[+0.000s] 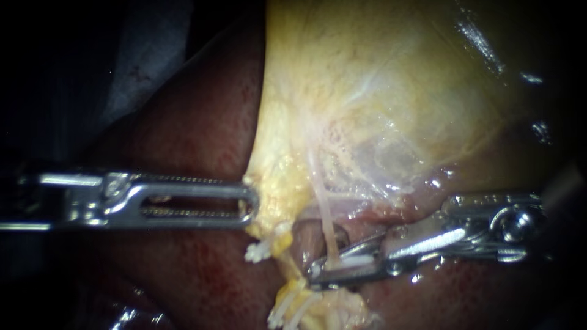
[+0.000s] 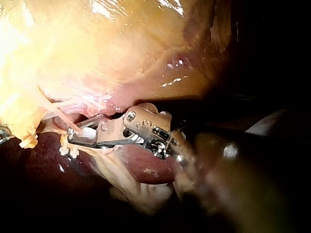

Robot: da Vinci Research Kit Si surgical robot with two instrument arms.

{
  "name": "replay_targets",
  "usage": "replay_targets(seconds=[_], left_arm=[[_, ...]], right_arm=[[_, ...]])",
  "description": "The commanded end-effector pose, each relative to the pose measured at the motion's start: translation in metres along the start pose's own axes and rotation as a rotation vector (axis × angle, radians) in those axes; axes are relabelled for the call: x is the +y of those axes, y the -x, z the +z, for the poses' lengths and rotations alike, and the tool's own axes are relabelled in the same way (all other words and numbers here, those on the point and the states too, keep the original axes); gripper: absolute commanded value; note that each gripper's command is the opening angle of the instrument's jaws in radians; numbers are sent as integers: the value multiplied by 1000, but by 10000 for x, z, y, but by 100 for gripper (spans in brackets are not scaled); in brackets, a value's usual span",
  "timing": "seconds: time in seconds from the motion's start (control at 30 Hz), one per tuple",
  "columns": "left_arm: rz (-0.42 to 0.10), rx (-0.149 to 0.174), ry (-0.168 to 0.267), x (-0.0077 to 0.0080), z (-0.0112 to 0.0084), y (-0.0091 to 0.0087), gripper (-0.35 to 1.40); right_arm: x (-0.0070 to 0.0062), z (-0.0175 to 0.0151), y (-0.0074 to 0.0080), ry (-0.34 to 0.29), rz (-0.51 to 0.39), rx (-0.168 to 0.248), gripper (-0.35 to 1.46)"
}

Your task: Going back first clip right tube

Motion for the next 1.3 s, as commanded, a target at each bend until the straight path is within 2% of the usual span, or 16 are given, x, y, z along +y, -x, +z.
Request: replay_targets(seconds=[0.03, 0.33, 0.37, 0.47, 0.63, 0.97, 1.3], left_arm=[[0, 0, 0, 0, 0, 0, -35], [0, 0, 0, 0, 0, 0, -35], [0, 0, 0, 0, 0, 0, -35], [0, 0, 0, 0, 0, 0, -35], [0, 0, 0, 0, 0, 0, -35], [0, 0, 0, 0, 0, 0, -35], [1, 0, -1, 5, 2, 2, -35]], right_arm=[[0, 0, 0, 0, 0, 0, -35], [-1, 0, 0, 0, 0, 0, -35], [-1, 0, 0, 0, 0, 0, -27], [-4, 1, -1, 1, 7, 6, 12], [-11, 2, -6, 3, -7, 35, 40], [-13, 0, -12, 6, -61, 51, 48], [-29, -36, -34, 30, -112, 84, 49]])
